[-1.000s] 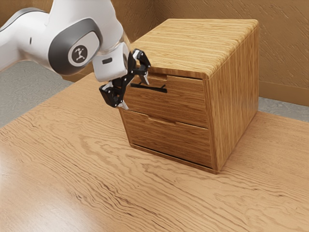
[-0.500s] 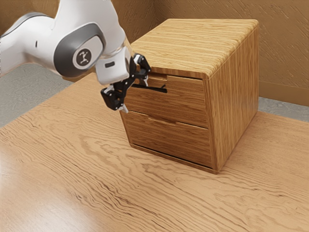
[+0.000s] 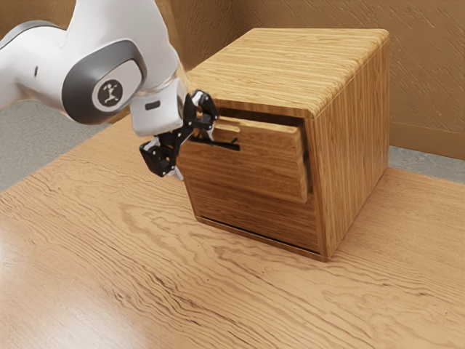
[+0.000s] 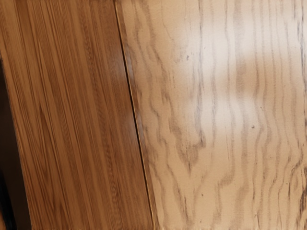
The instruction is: Pull the drawer handle with one arm to open the drawer
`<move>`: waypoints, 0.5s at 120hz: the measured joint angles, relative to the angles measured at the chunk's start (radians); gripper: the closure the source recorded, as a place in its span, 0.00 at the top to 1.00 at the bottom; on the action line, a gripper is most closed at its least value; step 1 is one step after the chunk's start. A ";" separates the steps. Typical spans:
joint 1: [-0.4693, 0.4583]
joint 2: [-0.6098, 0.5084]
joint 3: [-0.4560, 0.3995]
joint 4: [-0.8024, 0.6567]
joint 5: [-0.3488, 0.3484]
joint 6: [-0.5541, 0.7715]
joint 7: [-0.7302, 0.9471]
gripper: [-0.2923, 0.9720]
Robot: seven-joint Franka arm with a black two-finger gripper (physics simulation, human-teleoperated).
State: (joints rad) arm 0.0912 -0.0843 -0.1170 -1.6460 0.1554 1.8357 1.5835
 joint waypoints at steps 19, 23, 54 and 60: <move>0.015 -0.130 0.006 -0.144 -0.005 -0.008 -0.002 0.77; 0.016 -0.169 0.007 -0.188 -0.007 -0.008 -0.002 0.80; 0.176 -0.589 -0.009 -0.199 -0.027 -0.171 -0.022 0.69; 0.136 -0.556 0.004 -0.068 -0.055 -0.254 -0.081 0.71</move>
State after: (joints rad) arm 0.2274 -0.6402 -0.1127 -1.7142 0.1006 1.5817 1.5020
